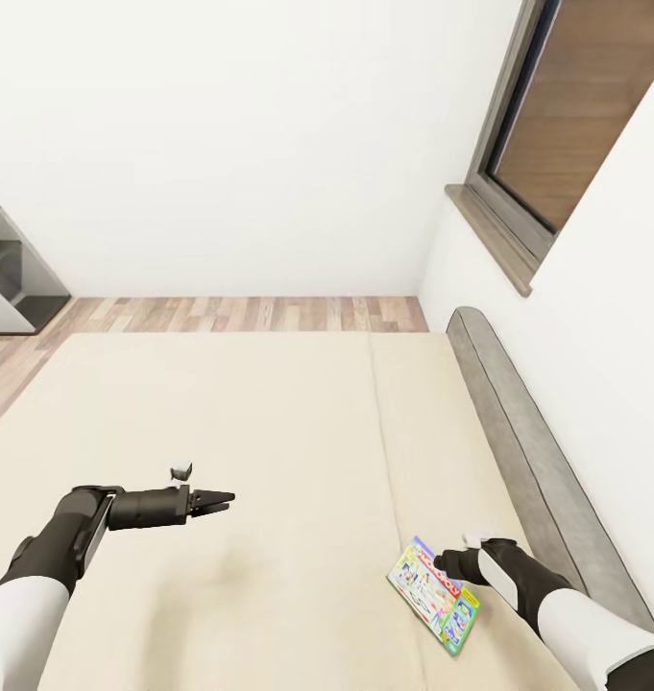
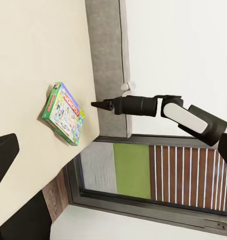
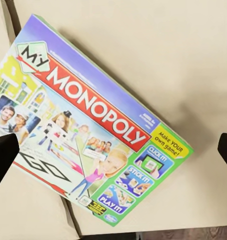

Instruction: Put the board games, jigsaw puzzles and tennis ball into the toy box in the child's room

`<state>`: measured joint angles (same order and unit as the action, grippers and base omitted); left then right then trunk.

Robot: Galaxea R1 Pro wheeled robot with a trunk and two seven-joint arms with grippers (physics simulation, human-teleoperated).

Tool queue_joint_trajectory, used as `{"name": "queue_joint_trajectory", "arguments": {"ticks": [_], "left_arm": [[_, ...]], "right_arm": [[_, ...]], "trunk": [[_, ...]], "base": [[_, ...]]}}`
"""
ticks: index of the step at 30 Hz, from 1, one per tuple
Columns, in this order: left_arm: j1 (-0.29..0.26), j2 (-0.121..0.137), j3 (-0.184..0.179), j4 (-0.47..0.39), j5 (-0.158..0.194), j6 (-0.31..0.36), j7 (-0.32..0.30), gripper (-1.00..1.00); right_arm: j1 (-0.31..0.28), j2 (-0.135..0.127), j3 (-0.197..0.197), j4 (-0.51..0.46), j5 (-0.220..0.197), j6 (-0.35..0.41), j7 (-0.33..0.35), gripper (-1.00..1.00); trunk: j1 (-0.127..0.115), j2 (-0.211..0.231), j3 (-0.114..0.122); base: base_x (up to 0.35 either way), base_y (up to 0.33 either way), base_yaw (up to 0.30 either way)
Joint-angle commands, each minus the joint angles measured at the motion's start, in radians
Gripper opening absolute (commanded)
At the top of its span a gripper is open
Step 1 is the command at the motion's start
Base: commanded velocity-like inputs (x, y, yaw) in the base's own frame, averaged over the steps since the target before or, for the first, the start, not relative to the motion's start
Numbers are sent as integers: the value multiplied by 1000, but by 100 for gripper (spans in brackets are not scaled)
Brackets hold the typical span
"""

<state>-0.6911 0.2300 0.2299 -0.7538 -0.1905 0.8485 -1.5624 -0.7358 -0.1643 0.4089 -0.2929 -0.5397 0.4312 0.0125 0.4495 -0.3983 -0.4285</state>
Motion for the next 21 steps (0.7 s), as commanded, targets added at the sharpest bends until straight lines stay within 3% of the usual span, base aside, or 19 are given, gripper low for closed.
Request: {"name": "queue_joint_trajectory", "arguments": {"ticks": [1,21], "left_arm": [[-1,-1,3,-1,-10,10,-8,100],[-1,0,2,-1,-10,10,-8,100]], "right_arm": [[0,0,4,-3,0,4,1,100],[0,12,9,-5,10,-43,0,100]], "trunk": [[1,-2,-2],[1,-2,-4]], "base": [[0,0,0],[0,0,0]]}}
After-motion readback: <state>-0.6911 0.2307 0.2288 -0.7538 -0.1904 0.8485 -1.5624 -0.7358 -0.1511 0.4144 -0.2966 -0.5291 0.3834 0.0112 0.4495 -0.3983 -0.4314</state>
